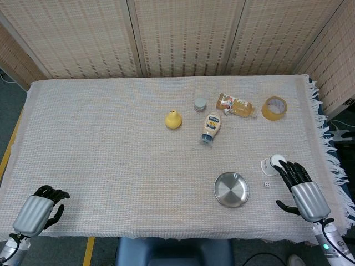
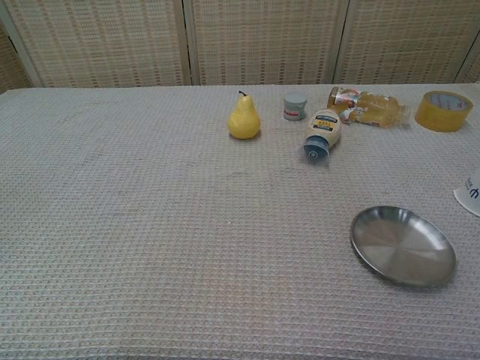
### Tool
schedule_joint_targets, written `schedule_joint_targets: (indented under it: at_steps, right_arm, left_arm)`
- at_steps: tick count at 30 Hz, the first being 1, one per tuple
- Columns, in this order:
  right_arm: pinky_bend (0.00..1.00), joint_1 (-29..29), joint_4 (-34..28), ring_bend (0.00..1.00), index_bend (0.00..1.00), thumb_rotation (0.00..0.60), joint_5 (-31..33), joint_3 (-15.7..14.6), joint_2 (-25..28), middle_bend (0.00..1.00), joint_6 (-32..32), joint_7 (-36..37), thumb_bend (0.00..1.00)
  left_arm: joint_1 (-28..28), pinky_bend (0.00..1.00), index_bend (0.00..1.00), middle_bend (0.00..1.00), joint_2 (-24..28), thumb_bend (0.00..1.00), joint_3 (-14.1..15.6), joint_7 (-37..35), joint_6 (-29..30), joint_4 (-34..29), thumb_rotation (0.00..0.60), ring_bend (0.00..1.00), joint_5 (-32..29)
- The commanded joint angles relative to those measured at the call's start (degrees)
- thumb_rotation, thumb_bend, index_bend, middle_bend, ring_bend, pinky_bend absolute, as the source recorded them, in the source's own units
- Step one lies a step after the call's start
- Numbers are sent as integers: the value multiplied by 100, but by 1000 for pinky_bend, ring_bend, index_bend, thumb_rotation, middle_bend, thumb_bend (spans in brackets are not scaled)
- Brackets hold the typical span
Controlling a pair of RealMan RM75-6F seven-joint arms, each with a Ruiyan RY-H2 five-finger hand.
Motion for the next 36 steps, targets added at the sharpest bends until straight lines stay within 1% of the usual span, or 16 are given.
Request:
schedule_joint_targets:
  at_steps: [1,11,16,17,19,22,24,25,28,29,33,36]
  right_arm:
    - [69,-7,4,0,61,600,-13,-5,-5,0,9,-1,75]
    - [69,11,-2,0,61,600,-66,-29,0,0,-14,17,75]
    - [80,76,173,0,66,600,-170,-21,-104,0,-19,75,77]
    - [92,90,250,0,75,600,-260,-17,-146,0,50,108,82]
    - [161,96,499,0,117,600,-479,-7,-302,25,286,220,104]
    - [297,85,942,3,199,600,-725,45,-570,120,662,275,159]
    - [407,71,1204,48,259,600,-768,104,-748,217,838,266,176]
    - [442,75,1334,74,274,600,-759,132,-823,245,877,262,176]
    - [553,132,1467,207,307,600,-689,159,-864,351,765,194,176]
    - [576,160,1455,242,309,600,-665,155,-834,372,678,127,176]
    - [737,312,1228,467,344,600,-545,148,-642,517,252,-211,173]
    - [833,449,994,559,362,600,-348,161,-493,605,-188,-477,173]
  left_arm:
    - [-2,266,404,426,6,515,1,-8,-17,-16,600,371,-15]
    - [8,265,404,427,-1,514,-7,-10,64,24,600,371,44]
    - [28,266,404,426,1,514,-33,-46,117,13,600,371,15]
    - [43,265,404,426,3,514,-38,-47,179,17,600,371,46]
    - [82,266,404,426,-2,514,-65,-57,339,38,600,371,107]
    - [151,266,404,424,12,514,-103,-119,578,19,600,371,174]
    - [190,266,404,424,31,513,-111,-144,679,2,600,371,199]
    - [205,266,404,424,50,513,-109,-145,714,2,600,371,214]
    - [220,266,404,424,79,513,-119,-196,723,-14,600,371,183]
    - [220,266,404,424,88,513,-122,-209,710,-24,600,371,163]
    - [213,266,404,425,106,513,-139,-223,660,-53,600,372,110]
    - [210,266,404,425,114,513,-135,-198,610,-66,600,371,85]
